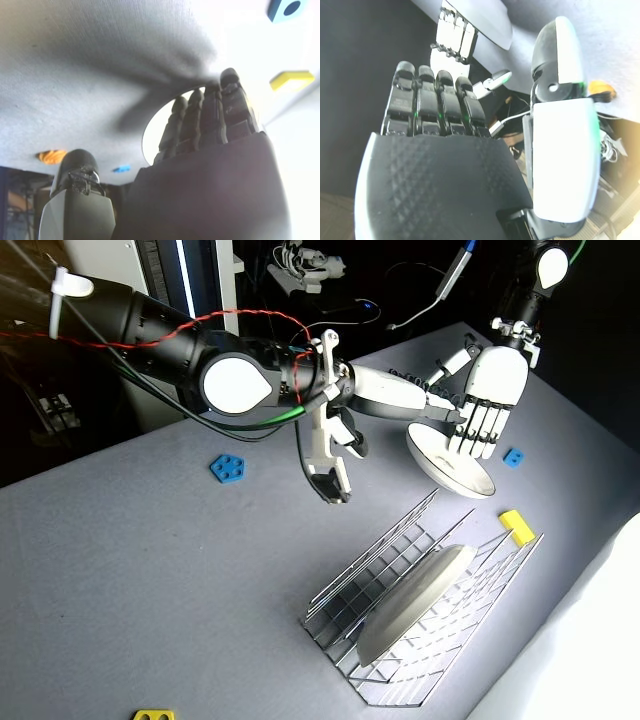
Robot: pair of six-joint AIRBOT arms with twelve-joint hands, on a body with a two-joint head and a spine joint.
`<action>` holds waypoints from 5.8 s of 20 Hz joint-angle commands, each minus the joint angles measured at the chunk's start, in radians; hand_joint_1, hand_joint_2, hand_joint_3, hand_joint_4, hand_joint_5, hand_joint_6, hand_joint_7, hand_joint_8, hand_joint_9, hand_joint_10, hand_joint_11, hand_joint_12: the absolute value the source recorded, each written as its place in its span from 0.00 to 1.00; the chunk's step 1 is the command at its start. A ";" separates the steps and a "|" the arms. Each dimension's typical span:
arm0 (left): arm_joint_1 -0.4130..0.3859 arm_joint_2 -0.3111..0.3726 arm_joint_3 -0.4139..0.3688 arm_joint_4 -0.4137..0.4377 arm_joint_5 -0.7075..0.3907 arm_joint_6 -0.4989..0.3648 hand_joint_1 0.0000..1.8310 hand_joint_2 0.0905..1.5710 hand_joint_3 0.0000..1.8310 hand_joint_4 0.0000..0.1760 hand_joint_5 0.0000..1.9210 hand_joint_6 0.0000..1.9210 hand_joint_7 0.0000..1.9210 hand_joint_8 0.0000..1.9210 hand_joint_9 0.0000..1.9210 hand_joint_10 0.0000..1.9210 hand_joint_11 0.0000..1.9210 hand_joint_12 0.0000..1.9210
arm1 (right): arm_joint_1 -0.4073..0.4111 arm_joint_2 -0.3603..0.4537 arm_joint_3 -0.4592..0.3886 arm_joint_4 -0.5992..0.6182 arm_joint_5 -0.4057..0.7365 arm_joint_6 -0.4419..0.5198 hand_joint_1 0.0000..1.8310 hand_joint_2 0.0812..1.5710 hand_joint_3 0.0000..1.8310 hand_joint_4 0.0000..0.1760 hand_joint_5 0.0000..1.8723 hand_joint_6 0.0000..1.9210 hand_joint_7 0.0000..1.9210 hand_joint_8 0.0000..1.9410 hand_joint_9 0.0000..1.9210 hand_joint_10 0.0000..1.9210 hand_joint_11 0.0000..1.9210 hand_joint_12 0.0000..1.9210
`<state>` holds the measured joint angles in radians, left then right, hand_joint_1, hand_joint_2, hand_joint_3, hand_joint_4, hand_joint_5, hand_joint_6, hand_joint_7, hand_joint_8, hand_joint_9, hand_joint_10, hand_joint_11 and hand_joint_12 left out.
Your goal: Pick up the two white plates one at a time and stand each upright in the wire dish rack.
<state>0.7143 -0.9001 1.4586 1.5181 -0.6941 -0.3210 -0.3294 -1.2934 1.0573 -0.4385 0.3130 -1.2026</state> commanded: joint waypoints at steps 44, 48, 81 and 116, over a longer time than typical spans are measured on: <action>-0.010 -0.027 0.019 -0.031 -0.055 0.005 0.00 0.65 0.00 0.00 0.00 0.00 0.00 0.00 0.00 0.00 0.00 0.00 | -0.015 -0.366 0.416 0.093 0.099 -0.053 0.71 0.67 0.00 0.00 0.29 0.03 0.28 0.02 0.25 0.05 0.02 0.62; -0.005 -0.026 0.020 -0.038 -0.057 0.005 0.00 0.65 0.00 0.00 0.01 0.00 0.01 0.00 0.00 0.00 0.01 0.00 | -0.014 -0.366 0.411 0.093 0.094 -0.056 0.80 0.74 0.00 0.00 0.42 0.62 0.44 0.55 0.39 0.67 0.34 0.89; -0.246 0.167 -0.039 -0.005 -0.218 -0.032 0.00 0.66 0.00 0.00 0.02 0.00 0.02 0.00 0.01 0.00 0.02 0.02 | 0.132 -0.037 -0.047 0.140 0.006 -0.059 0.81 0.70 0.00 0.00 0.47 0.56 0.50 0.46 0.48 0.55 0.40 0.83; -0.500 0.216 -0.042 0.283 -0.306 -0.246 0.00 0.68 0.00 0.00 0.04 0.00 0.03 0.00 0.01 0.00 0.00 0.03 | 0.401 0.106 0.036 1.079 -0.140 0.414 0.81 0.70 0.00 0.00 0.47 0.54 0.50 0.47 0.47 0.57 0.37 0.86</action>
<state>0.2211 -0.6933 1.4086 1.8599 -0.9936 -0.5636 0.0574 -1.1942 1.0946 0.6308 0.0528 -0.8055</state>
